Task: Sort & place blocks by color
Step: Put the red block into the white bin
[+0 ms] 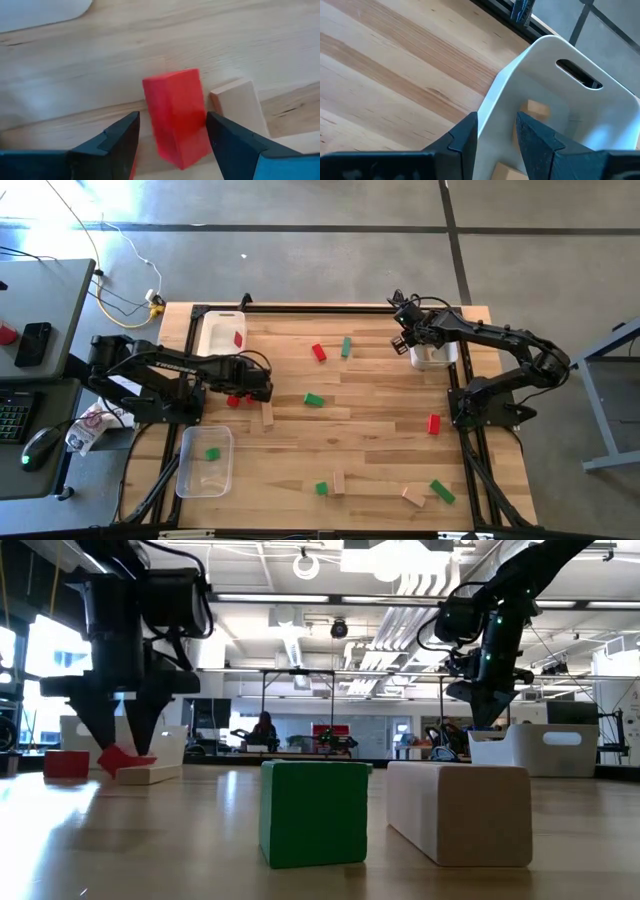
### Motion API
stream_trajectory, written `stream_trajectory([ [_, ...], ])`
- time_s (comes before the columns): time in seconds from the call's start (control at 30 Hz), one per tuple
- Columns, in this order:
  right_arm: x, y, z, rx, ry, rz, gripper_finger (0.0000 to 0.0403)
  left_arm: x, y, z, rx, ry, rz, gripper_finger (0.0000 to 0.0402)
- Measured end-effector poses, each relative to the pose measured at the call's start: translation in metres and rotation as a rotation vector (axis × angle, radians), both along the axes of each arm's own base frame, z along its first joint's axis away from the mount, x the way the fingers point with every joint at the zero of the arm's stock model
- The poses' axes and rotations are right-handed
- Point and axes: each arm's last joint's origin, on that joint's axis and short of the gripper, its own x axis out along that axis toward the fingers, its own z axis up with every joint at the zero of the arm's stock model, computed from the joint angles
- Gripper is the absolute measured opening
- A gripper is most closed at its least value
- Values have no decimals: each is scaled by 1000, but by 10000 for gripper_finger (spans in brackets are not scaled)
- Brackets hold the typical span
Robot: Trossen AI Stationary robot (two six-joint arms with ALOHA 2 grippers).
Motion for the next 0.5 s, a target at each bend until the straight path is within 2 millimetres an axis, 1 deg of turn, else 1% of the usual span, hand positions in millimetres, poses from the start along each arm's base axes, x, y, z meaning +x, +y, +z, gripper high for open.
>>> stream_trajectory([
  [0.1, 0, 0, 0, 0, 0, 0, 122, -1, 1, -3, -1, -11, 5, 216],
  [0.33, 0, 0, 0, 0, 0, 0, 122, -10, 4, -12, -10, 32, 30, 216],
  [0.5, 0, 0, 0, 2, -2, 1, 122, -12, 6, -13, 9, 46, -2, 215],
])
